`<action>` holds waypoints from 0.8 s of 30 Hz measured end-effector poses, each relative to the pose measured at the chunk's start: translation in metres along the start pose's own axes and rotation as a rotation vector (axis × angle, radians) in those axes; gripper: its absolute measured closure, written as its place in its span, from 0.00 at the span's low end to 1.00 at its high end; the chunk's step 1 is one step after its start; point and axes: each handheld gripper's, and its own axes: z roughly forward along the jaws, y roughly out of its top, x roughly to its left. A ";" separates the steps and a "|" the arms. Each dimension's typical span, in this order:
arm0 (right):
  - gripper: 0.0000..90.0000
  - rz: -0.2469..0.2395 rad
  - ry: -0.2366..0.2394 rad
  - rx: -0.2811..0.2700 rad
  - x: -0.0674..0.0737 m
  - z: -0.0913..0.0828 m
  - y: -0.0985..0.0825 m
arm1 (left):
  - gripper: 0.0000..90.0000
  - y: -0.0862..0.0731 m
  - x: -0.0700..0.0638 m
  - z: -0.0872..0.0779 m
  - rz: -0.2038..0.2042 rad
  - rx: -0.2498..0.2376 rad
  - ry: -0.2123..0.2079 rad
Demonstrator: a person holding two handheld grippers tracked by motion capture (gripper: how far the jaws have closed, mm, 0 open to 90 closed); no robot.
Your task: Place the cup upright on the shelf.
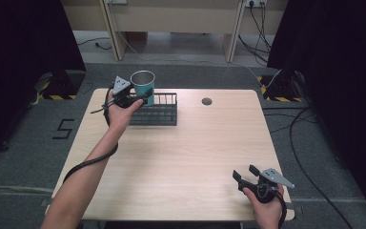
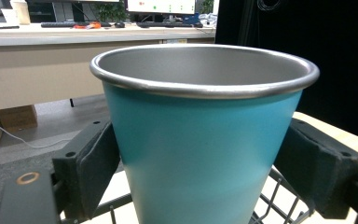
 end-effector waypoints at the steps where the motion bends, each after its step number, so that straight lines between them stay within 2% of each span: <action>1: 0.25 0.000 0.000 0.000 0.000 0.000 0.000 | 0.17 0.000 0.000 0.001 -0.001 0.000 0.000; 10: 0.26 -0.001 -0.002 -0.002 0.000 0.000 0.000 | 0.17 -0.005 0.000 0.011 -0.018 0.018 0.013; 24: 0.26 -0.002 -0.002 -0.001 0.000 0.000 0.000 | 0.17 -0.023 0.003 0.022 -0.044 0.066 0.043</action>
